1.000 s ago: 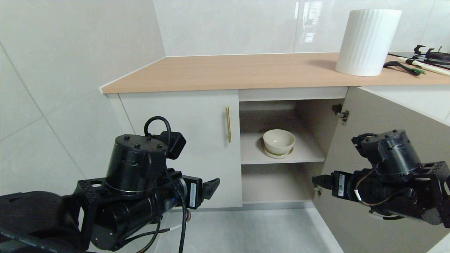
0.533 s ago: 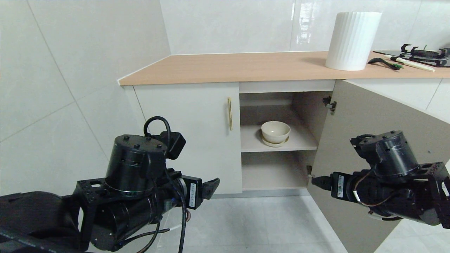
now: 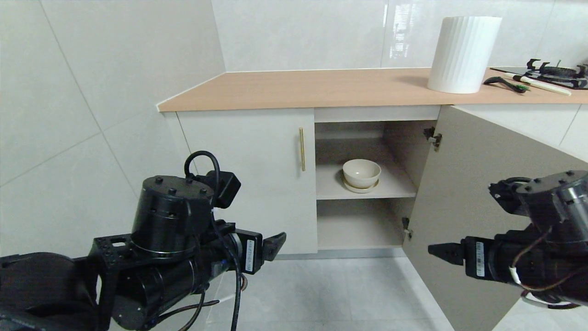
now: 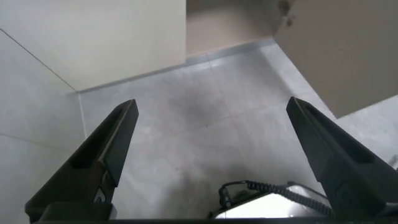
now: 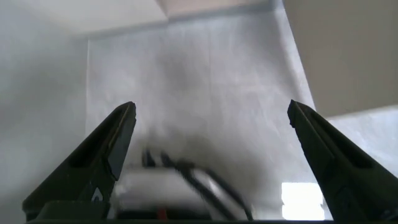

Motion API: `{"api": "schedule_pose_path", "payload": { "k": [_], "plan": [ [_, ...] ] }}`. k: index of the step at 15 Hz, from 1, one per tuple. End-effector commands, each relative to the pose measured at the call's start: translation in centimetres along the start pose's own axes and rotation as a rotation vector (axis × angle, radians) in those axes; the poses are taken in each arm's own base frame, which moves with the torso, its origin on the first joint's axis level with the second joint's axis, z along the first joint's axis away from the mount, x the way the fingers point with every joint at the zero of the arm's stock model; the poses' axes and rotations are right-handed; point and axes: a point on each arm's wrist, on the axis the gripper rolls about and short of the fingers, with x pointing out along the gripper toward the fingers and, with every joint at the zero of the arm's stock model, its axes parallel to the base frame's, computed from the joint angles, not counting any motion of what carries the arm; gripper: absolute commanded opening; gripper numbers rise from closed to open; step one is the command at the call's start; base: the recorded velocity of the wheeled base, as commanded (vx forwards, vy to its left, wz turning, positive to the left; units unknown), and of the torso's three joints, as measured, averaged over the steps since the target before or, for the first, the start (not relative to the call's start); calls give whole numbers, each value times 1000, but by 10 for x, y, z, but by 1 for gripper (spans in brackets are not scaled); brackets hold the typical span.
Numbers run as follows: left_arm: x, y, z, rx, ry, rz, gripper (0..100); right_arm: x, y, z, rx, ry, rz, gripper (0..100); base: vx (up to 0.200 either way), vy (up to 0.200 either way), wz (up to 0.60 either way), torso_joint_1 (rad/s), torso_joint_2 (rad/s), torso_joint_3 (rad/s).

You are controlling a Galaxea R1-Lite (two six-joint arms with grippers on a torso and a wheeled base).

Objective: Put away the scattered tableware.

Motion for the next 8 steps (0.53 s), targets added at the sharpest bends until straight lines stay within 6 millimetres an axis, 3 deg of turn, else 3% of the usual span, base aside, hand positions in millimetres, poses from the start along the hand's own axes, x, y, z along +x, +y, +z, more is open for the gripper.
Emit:
{"api": "schedule_pose_path", "payload": {
  "k": [1, 5, 8],
  "plan": [
    [-5, 1, 3, -6, -19, -5, 100, -50, -19, -8, 5, 16, 86, 100, 0, -200, 0, 2, -2, 7],
    [-5, 1, 3, -7, -16, -5, 100, -79, -38, -25, 25, 86, 85, 100, 0, -200, 0, 2, 4, 1],
    [-4, 0, 3, -7, -16, -6, 100, -83, -46, -35, 53, 111, 59, 100, 0, -200, 0, 1, 4, 2]
  ]
}}
